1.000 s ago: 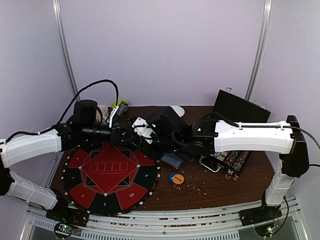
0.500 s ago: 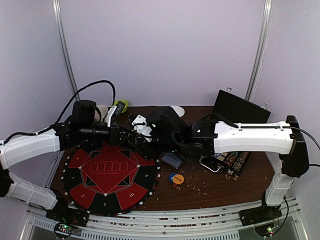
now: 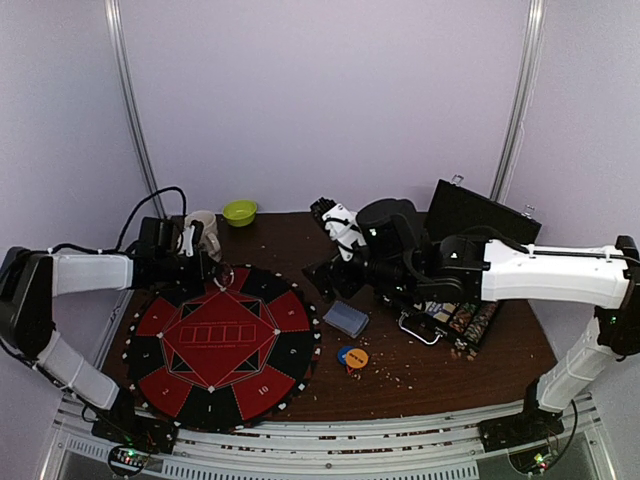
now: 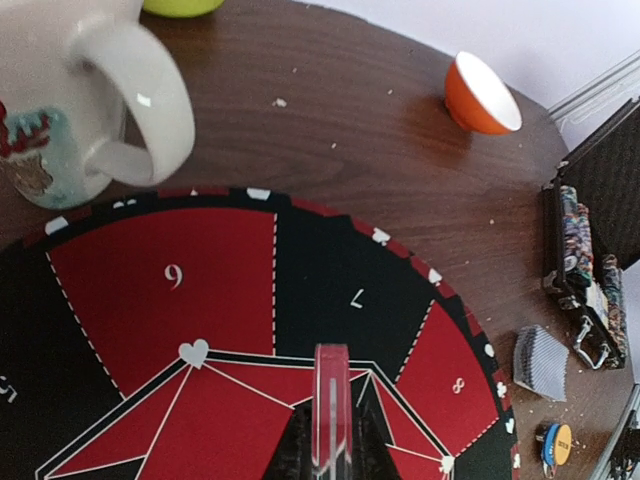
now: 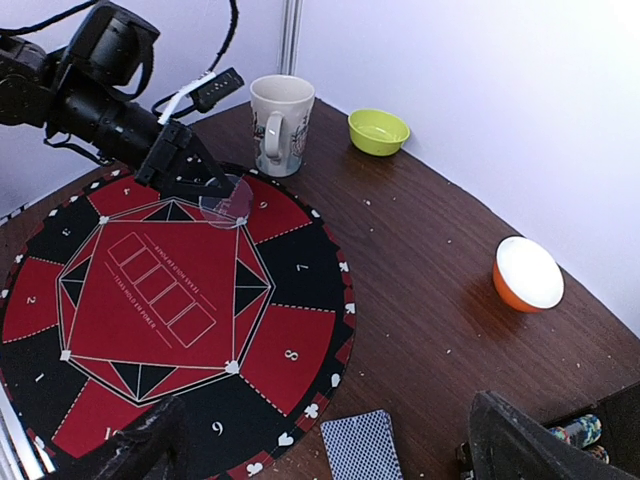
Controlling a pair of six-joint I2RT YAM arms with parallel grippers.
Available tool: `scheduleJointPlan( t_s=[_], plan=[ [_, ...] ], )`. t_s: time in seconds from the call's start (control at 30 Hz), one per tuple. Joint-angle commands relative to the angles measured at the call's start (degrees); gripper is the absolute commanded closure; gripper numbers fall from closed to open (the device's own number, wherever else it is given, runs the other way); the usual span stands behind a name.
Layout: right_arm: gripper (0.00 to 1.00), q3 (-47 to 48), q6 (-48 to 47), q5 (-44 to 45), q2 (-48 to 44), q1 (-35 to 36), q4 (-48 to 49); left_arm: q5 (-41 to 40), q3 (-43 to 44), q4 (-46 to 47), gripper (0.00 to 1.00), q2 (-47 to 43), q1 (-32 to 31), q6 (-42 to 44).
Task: Distribute texas hold em gaming equipment
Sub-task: Place the dealer button in position 6.
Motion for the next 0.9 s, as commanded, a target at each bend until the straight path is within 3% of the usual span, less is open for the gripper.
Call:
scheduleJointPlan(
  t_s=[0.0, 0.2, 0.67, 0.8, 0.87],
  plan=[
    [0.01, -2.0, 2.2, -1.3, -1.0, 0.1, 1.0, -0.9, 1.7, 8.3, 1.00, 6.3, 0.0, -2.7],
    [0.01, -2.7, 1.9, -1.7, -1.5, 0.0, 1.4, -7.2, 1.6, 15.4, 1.00, 11.2, 0.6, -9.0],
    [0.01, -2.9, 1.6, -1.9, -2.4, 0.0, 1.3, -7.5, -1.2, 32.1, 1.00, 21.1, 2.7, -22.3],
    [0.01, -2.9, 1.9, -1.9, -2.6, 0.0, 0.9, -8.2, -0.8, 31.9, 1.00, 22.9, 2.9, -24.0],
    [0.01, -3.0, 2.1, -1.8, -2.7, 0.0, 0.8, -9.0, -0.6, 30.1, 0.92, 23.4, 2.9, -24.3]
  ],
)
